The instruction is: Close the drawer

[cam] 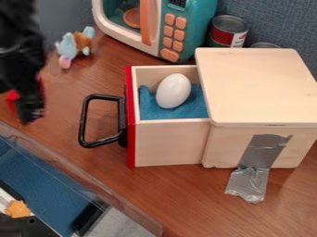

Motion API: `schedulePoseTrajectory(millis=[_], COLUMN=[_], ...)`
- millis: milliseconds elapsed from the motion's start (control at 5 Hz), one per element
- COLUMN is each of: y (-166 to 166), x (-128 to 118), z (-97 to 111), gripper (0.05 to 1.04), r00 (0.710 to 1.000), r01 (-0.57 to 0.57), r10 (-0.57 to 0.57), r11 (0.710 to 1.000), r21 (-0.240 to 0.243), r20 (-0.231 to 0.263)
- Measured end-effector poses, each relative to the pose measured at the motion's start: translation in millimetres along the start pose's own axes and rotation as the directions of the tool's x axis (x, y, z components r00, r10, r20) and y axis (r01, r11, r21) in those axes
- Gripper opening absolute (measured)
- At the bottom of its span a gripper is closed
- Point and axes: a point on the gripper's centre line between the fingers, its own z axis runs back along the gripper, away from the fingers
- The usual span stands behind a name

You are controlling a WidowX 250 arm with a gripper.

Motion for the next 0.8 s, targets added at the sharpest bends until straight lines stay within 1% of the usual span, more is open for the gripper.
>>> schedulePoseTrajectory(millis=[200, 400, 600, 800], y=[12, 20, 11, -7], x=[7, 16, 23, 32], z=[-7, -19, -35, -48], gripper=[1.0, 1.0, 1.0, 1.0], r00=[0.982, 0.955, 0.947, 0.91], r01=[0.182, 0.296, 0.309, 0.389], r10=[-0.18, -0.296, -0.308, -0.387], r11=[0.983, 0.955, 0.951, 0.921], r21=[-0.036, -0.028, 0.008, -0.018], r20=[0.061, 0.007, -0.088, -0.148])
